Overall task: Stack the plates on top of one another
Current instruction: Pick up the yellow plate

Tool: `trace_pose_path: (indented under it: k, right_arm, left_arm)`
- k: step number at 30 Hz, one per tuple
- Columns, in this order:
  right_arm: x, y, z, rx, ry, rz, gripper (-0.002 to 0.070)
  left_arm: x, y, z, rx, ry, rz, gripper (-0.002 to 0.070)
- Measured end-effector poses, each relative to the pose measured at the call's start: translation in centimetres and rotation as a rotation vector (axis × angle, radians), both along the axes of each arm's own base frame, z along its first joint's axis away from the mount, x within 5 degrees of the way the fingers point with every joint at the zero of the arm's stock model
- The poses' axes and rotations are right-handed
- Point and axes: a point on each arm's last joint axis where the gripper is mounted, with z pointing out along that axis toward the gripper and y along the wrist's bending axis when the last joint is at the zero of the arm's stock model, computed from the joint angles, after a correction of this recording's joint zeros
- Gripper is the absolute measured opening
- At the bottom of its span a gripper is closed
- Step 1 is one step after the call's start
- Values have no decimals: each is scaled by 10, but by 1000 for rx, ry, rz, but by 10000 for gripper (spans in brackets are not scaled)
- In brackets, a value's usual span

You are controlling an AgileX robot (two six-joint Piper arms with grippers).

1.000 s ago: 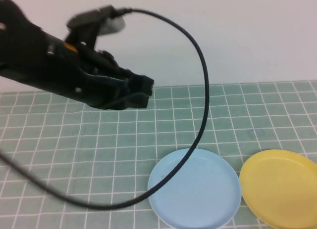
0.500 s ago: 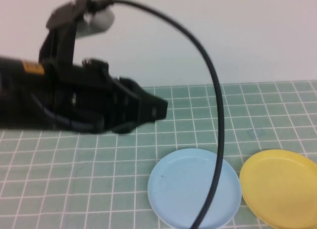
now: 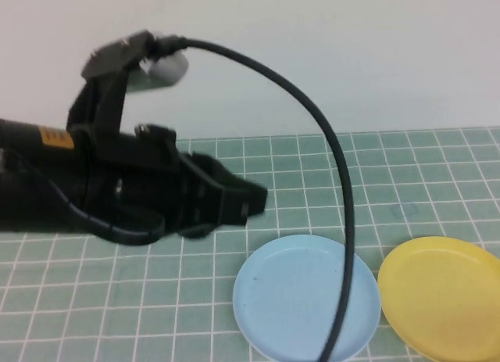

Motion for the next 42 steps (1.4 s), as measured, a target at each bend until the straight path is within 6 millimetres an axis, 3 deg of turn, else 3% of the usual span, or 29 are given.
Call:
trace_pose_path:
  k: [4,12,18,23,32,37,42]
  right_arm:
    - [0,0,0,0,0,0,-2]
    - [0,0,0,0,0,0,-2]
    - [0,0,0,0,0,0,-2]
    - [0,0,0,0,0,0,-2]
    - [0,0,0,0,0,0,-2]
    - [0,0,0,0,0,0,-2]
    - [0,0,0,0,0,0,-2]
  left_arm:
    - [13,6,3,45,-146,93,0]
    - [32,43,-6,124,-154,344,0]
    - [13,86,-19,85,-197,506,0]
    - [-20,120,-34,-26,-367,673,0]
    - [-94,157,-95,-74,-549,912,0]
    - [-108,161,-138,-80,-641,958,0]
    - [-109,162,-189,-41,-578,966,0]
